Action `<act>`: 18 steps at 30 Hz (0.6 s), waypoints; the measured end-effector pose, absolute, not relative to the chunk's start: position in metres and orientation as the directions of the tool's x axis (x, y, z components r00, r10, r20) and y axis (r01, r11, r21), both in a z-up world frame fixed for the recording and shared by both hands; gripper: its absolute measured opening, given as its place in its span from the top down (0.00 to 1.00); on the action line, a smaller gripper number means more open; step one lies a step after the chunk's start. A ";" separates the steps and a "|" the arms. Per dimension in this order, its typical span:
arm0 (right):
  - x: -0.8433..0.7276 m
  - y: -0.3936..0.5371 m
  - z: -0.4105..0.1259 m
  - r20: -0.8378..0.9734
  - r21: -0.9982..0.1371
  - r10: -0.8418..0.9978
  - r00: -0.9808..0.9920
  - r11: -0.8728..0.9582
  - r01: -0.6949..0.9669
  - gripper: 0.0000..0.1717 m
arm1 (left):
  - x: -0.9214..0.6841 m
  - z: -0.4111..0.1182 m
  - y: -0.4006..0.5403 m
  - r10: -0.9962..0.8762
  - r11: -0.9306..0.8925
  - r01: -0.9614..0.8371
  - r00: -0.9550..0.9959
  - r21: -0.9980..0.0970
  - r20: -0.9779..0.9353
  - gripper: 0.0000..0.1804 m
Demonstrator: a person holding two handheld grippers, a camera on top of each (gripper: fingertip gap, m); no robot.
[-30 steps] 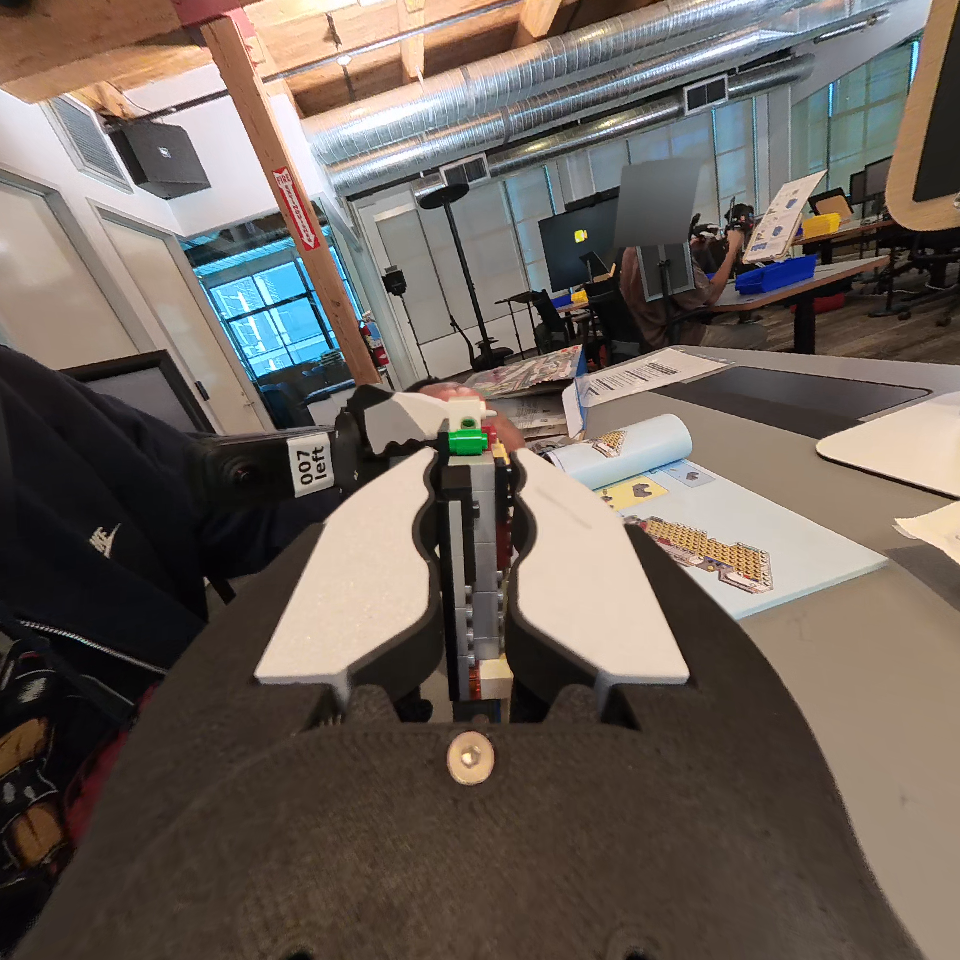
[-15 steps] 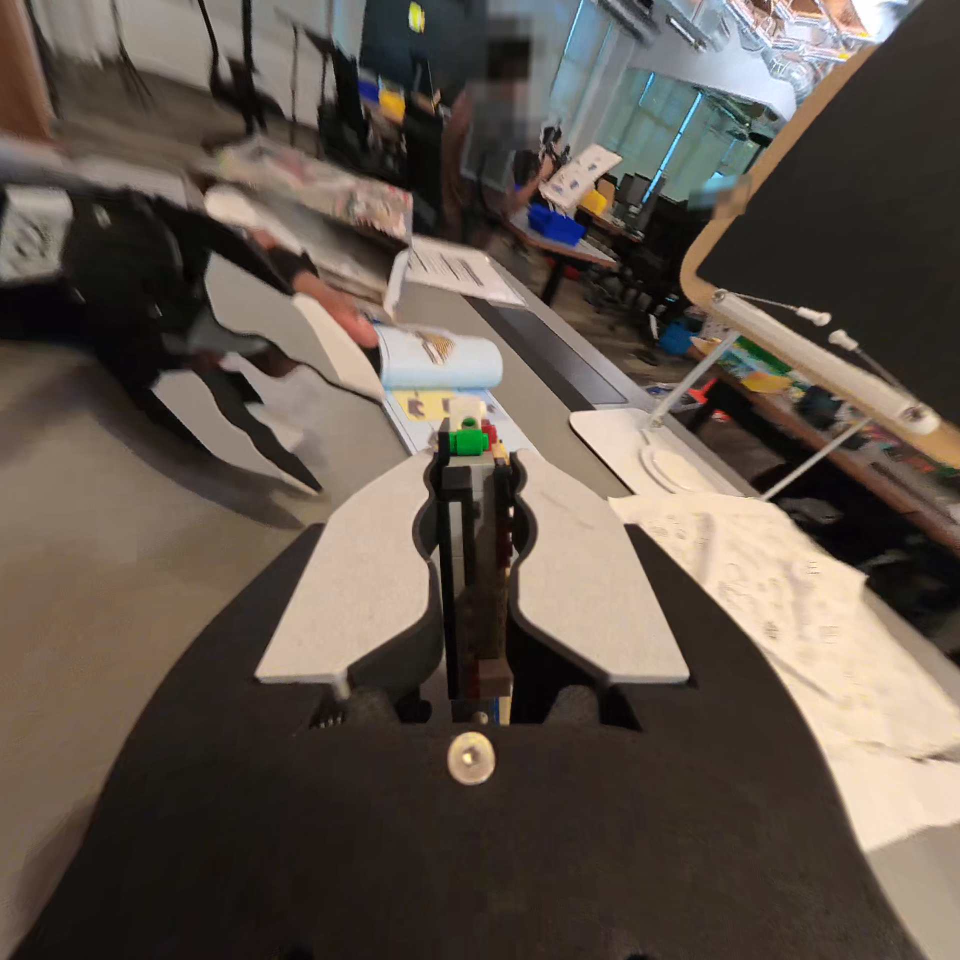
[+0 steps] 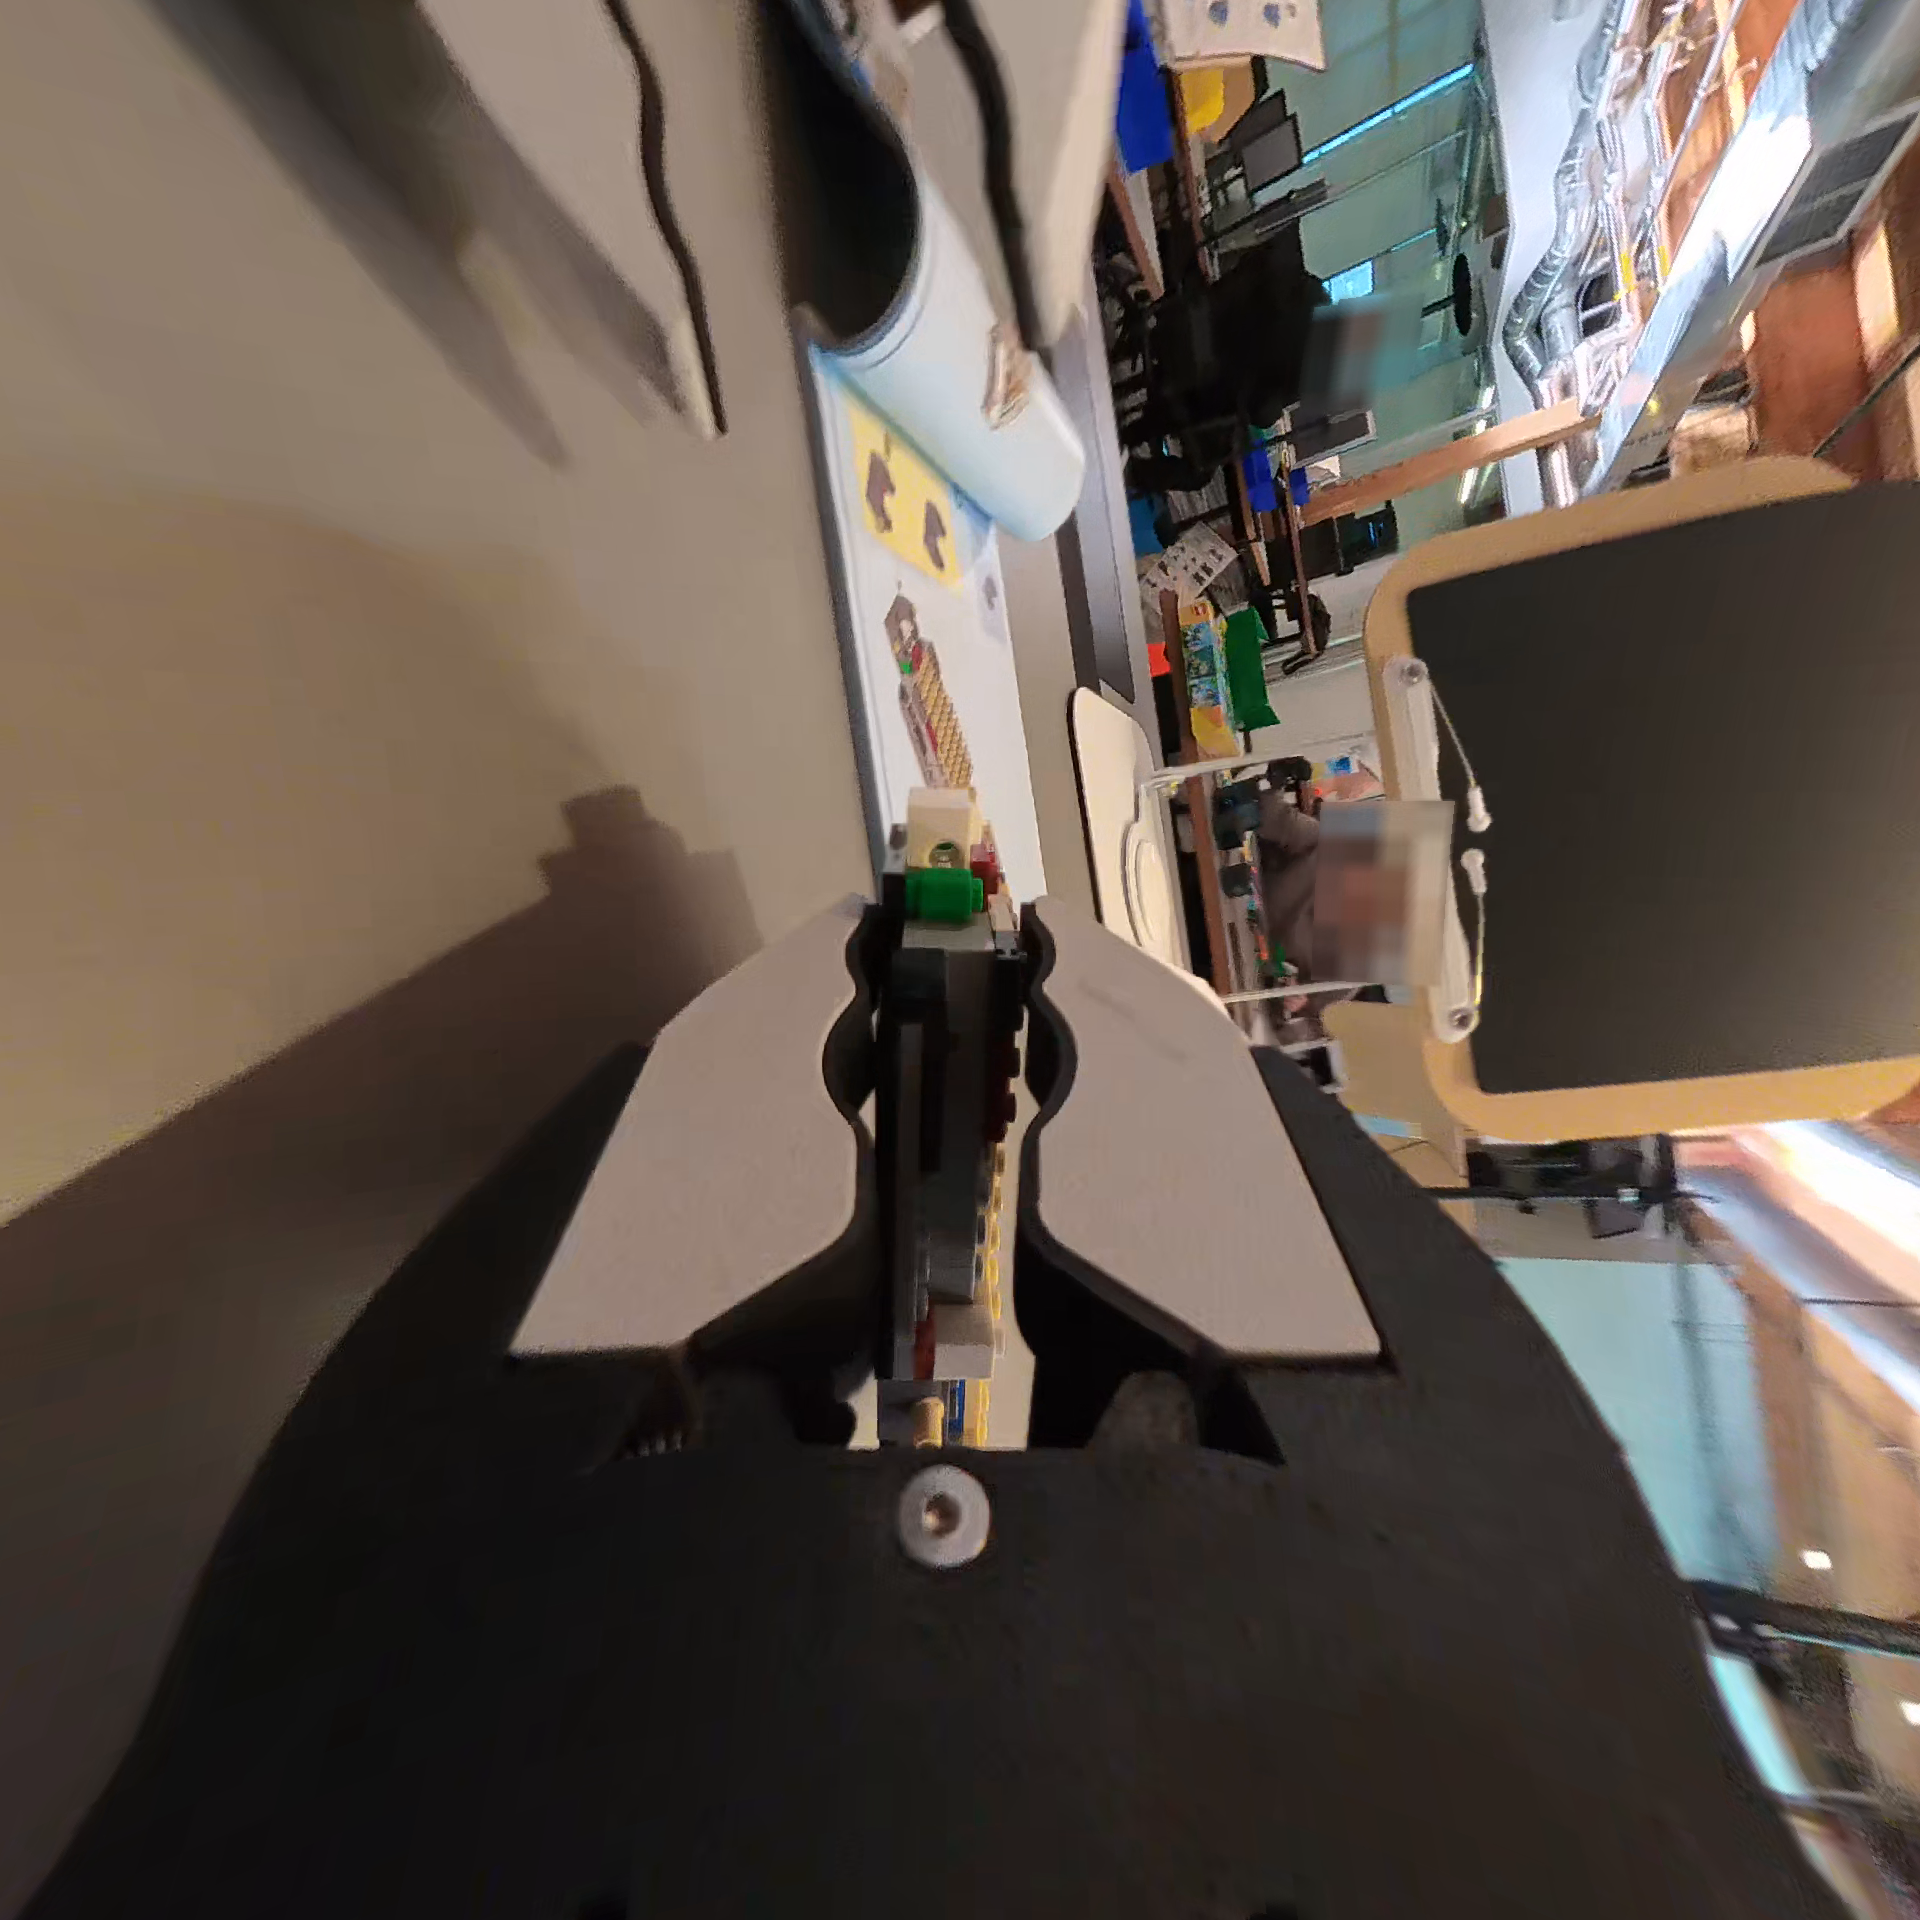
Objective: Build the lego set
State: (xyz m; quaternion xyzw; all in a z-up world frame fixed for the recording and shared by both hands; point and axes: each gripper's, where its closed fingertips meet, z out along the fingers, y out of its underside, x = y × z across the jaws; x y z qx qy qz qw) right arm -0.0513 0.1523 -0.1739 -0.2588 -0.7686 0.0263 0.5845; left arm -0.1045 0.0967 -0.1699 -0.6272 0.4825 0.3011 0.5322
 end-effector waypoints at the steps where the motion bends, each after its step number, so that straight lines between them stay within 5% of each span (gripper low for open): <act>1: -0.052 0.151 -0.179 0.899 -0.296 0.389 -0.202 0.878 0.375 0.86 | -0.103 -0.171 0.095 -0.294 0.030 -0.925 0.355 -0.379 -0.888 0.69; 6: -0.056 0.147 -0.190 0.936 -0.150 0.262 -0.236 0.901 0.408 0.86 | -0.089 -0.178 0.093 -0.408 -0.072 -0.819 0.545 -0.570 -0.732 0.67; 11: -0.058 0.144 -0.196 0.944 -0.109 0.229 -0.237 0.897 0.429 0.86 | -0.070 -0.169 0.095 -0.472 -0.245 -0.408 0.843 -0.880 -0.260 0.68; 15: -0.059 0.139 -0.197 0.949 -0.103 0.219 -0.227 0.896 0.431 0.86 | -0.066 -0.167 0.098 -0.468 -0.368 -0.147 0.882 -0.918 0.046 0.68; 18: -0.060 0.138 -0.196 0.953 -0.106 0.217 -0.213 0.895 0.433 0.86 | -0.068 -0.173 0.100 -0.456 -0.388 -0.157 0.889 -0.908 0.041 0.70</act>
